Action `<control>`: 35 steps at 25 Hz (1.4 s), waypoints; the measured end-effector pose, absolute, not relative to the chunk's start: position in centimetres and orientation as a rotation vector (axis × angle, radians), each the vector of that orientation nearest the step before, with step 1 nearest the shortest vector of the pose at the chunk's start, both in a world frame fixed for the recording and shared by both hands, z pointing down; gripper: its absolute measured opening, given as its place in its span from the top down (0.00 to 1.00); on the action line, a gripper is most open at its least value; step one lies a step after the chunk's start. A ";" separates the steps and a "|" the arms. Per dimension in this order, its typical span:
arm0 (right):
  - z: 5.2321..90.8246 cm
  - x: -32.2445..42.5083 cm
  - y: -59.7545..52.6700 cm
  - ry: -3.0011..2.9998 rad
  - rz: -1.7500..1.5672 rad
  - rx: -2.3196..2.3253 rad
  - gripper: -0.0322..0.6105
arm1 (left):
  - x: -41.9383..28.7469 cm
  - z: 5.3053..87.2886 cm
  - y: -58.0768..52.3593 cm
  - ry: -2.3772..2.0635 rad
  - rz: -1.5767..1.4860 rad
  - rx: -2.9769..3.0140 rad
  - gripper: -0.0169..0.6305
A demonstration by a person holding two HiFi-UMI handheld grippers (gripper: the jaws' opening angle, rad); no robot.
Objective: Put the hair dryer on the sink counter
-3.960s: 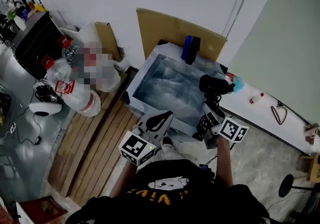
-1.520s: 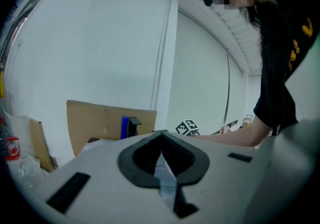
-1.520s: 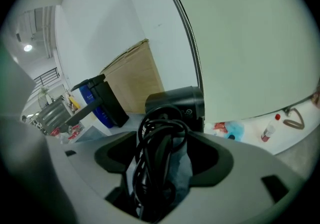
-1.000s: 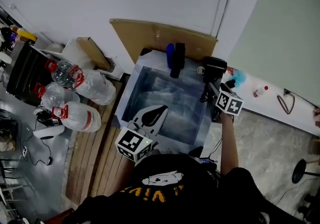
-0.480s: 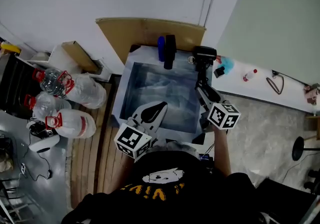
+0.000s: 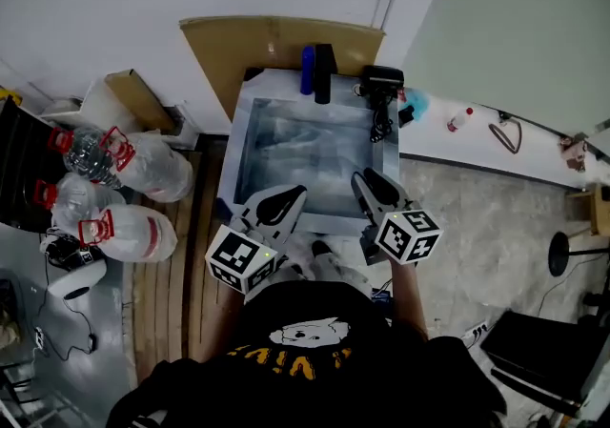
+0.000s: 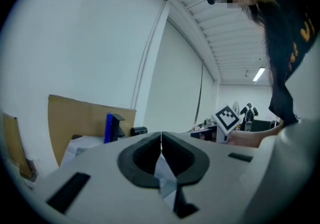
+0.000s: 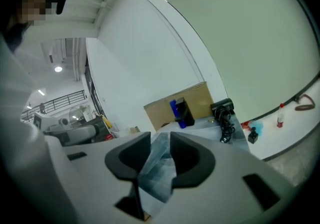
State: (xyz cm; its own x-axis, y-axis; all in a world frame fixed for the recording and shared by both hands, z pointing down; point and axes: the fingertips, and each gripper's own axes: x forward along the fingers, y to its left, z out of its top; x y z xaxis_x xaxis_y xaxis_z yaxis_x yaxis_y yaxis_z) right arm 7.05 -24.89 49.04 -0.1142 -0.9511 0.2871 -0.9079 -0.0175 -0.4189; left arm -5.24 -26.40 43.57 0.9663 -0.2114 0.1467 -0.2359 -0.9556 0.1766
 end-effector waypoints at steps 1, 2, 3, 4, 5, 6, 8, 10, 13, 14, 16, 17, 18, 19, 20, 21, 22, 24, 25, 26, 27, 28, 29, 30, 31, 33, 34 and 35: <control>48.8 6.1 -24.3 2.143 -0.784 -2.036 0.77 | -5.9 43.6 -26.1 -0.324 0.187 2.925 0.96; 48.5 5.1 -23.7 2.142 -0.774 -2.036 0.77 | -6.5 43.7 -25.7 -0.313 0.187 2.927 0.96; 48.2 4.2 -23.1 2.140 -0.765 -2.036 0.78 | -7.1 43.7 -25.4 -0.301 0.186 2.929 0.96; 48.0 3.3 -22.6 2.136 -0.758 -2.034 0.78 | -7.7 43.8 -25.0 -0.289 0.187 2.930 0.96; 47.8 2.4 -22.0 2.133 -0.752 -2.031 0.78 | -8.2 43.9 -24.6 -0.276 0.188 2.932 0.96; 47.6 1.6 -21.4 2.128 -0.747 -2.027 0.78 | -8.6 44.0 -24.2 -0.262 0.189 2.933 0.96; 47.4 0.1 -20.3 2.121 -0.741 -2.025 0.78 | -9.3 44.2 -23.3 -0.232 0.193 2.936 0.96; 47.3 -1.2 -19.2 2.117 -0.735 -2.030 0.79 | -9.9 44.4 -22.3 -0.200 0.196 2.937 0.96; 47.0 -2.8 -17.8 2.122 -0.721 -2.047 0.80 | -10.5 44.6 -21.1 -0.157 0.193 2.936 0.96; 46.9 -3.3 -17.4 2.125 -0.715 -2.052 0.81 | -10.6 44.6 -20.7 -0.144 0.190 2.934 0.96; 46.7 -4.1 -16.7 2.129 -0.705 -2.060 0.83 | -10.6 44.8 -20.1 -0.117 0.186 2.931 0.96; 46.6 -4.4 -16.4 2.129 -0.699 -2.064 0.84 | -10.6 44.9 -19.8 -0.102 0.184 2.931 0.96; 46.5 -4.7 -16.1 2.129 -0.693 -2.070 0.86 | -10.5 45.0 -19.4 -0.085 0.183 2.932 0.96; 46.4 -4.9 -15.7 2.129 -0.686 -2.077 0.87 | -10.4 45.0 -19.0 -0.067 0.180 2.933 0.96; 46.3 -5.1 -15.3 2.128 -0.679 -2.084 0.88 | -10.2 45.0 -18.6 -0.049 0.176 2.936 0.96; 46.3 -5.2 -15.0 2.126 -0.672 -2.090 0.89 | -10.0 45.0 -18.2 -0.031 0.172 2.940 0.96; 46.3 -5.3 -14.7 2.124 -0.666 -2.098 0.90 | -9.8 44.9 -17.9 -0.016 0.167 2.944 0.96; 46.3 -5.3 -14.2 2.119 -0.654 -2.114 0.91 | -9.4 44.8 -17.3 0.009 0.159 2.952 0.96; 46.3 -5.2 -14.1 2.116 -0.649 -2.121 0.91 | -9.3 44.7 -17.0 0.021 0.156 2.956 0.96; 46.3 -5.2 -13.9 2.113 -0.645 -2.125 0.92 | -9.1 44.6 -16.8 0.030 0.155 2.960 0.96; 46.2 -5.1 -13.8 2.112 -0.640 -2.127 0.92 | -9.0 44.6 -16.6 0.039 0.156 2.965 0.96; 46.1 -5.1 -13.7 2.111 -0.634 -2.129 0.92 | -9.0 44.5 -16.4 0.044 0.156 2.971 0.96; 46.0 -5.1 -13.7 2.111 -0.627 -2.130 0.92 | -9.0 44.5 -16.3 0.047 0.156 2.976 0.96; 46.0 -5.1 -13.7 2.112 -0.620 -2.132 0.93 | -9.1 44.5 -16.2 0.046 0.155 2.979 0.96; 46.0 -5.1 -13.6 2.115 -0.614 -2.135 0.93 | -9.2 44.5 -16.2 0.043 0.153 2.981 0.96; 46.1 -5.2 -13.5 2.120 -0.610 -2.141 0.93 | -9.4 44.5 -16.2 0.033 0.148 2.983 0.96; 46.3 -5.3 -13.4 2.121 -0.612 -2.143 0.93 | -9.5 44.6 -16.2 0.030 0.148 2.983 0.96; 46.4 -5.3 -13.3 2.121 -0.616 -2.144 0.93 | -9.7 44.7 -16.2 0.027 0.149 2.983 0.96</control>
